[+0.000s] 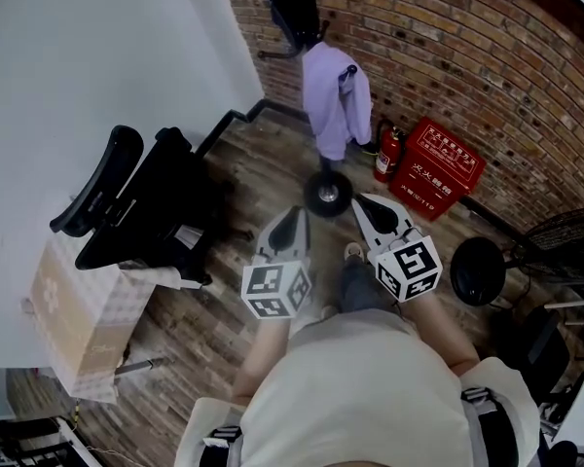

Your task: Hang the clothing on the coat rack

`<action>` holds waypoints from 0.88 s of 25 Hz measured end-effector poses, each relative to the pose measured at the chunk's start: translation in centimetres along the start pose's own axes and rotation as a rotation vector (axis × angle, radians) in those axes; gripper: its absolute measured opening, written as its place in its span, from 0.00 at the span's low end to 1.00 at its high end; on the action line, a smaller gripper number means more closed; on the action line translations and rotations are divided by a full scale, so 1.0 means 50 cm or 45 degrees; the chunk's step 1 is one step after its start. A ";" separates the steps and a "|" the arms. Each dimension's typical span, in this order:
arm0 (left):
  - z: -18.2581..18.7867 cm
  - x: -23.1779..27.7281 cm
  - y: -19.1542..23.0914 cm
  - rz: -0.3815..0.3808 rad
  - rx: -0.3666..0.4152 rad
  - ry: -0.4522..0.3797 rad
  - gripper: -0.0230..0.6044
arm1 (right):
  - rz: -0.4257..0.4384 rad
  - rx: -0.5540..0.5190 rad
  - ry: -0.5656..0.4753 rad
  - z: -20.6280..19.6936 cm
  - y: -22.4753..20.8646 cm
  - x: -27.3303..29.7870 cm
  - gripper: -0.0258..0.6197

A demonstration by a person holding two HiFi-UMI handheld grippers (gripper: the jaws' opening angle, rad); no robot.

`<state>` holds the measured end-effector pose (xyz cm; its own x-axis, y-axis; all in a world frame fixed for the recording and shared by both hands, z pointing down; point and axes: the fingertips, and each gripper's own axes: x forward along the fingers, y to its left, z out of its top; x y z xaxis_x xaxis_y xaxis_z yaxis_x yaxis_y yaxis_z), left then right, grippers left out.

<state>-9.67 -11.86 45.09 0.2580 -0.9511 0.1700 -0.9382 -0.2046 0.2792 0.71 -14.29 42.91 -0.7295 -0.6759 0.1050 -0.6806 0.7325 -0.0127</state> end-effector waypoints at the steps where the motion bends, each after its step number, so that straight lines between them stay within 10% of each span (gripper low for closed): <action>1: -0.001 -0.004 -0.001 0.002 0.006 0.001 0.08 | -0.001 0.003 -0.001 0.000 0.003 -0.003 0.05; 22: 0.003 -0.006 0.000 0.010 0.029 0.015 0.06 | -0.025 -0.026 -0.020 0.013 0.004 -0.004 0.04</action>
<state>-9.79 -11.61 44.88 0.2532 -0.9498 0.1835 -0.9452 -0.2024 0.2563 0.66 -14.06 42.24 -0.7170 -0.6913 0.0897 -0.6935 0.7204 0.0091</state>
